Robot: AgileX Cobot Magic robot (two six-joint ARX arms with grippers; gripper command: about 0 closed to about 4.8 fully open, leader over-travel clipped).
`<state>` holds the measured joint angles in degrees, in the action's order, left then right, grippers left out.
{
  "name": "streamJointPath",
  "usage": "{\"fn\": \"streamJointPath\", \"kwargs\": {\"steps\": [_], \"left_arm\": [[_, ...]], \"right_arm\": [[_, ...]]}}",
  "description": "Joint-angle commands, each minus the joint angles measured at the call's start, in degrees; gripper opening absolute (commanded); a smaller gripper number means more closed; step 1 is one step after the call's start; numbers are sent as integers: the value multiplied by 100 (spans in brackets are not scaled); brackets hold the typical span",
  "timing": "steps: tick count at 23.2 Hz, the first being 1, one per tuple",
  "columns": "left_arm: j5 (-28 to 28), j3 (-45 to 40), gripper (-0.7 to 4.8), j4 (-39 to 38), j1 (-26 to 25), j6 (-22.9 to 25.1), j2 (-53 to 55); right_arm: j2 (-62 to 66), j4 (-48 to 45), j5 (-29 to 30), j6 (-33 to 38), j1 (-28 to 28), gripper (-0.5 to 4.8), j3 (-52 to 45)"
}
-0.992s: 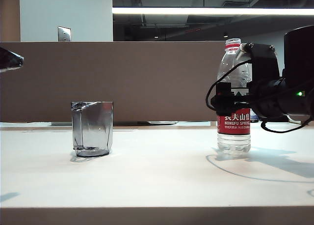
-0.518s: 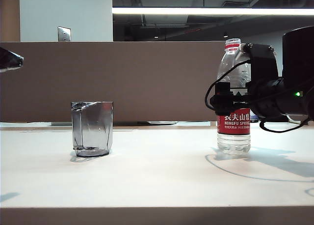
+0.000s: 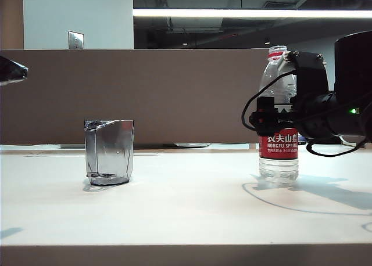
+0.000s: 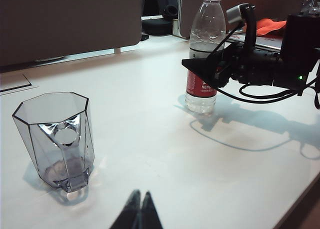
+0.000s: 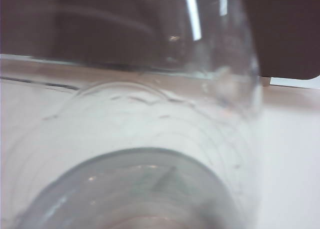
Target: Pick up the mineral water bottle on the table and pour water into the mug until it's half full.
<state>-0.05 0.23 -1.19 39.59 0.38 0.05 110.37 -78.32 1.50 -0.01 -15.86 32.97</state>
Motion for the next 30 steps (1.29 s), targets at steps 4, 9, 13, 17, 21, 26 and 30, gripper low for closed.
{"fn": "streamJointPath", "kwargs": {"steps": [4, 9, 13, 17, 21, 26, 30], "left_arm": [[13, 17, -5, 37, 2, 2, 0], [13, 17, -5, 37, 2, 2, 0], [13, 17, -5, 37, 2, 2, 0], [13, 17, -5, 37, -2, 2, 0], [13, 17, -5, 37, -17, 2, 0], [26, 17, -5, 37, -306, 2, 0], [26, 17, -5, 37, -649, 2, 0]], "right_arm": [[-22, -225, 17, 2, 0, 304, 13], [-24, -225, 17, -7, -7, 304, 11], [-153, -223, 59, -223, -22, 304, 11], [-599, 140, 439, -439, -37, 304, 15], [-990, 835, 520, -1443, -251, 304, 79], [-1034, 1692, 463, -1967, -649, 304, 584], [-1025, 2787, 448, -2763, -992, 304, 1281]]}}
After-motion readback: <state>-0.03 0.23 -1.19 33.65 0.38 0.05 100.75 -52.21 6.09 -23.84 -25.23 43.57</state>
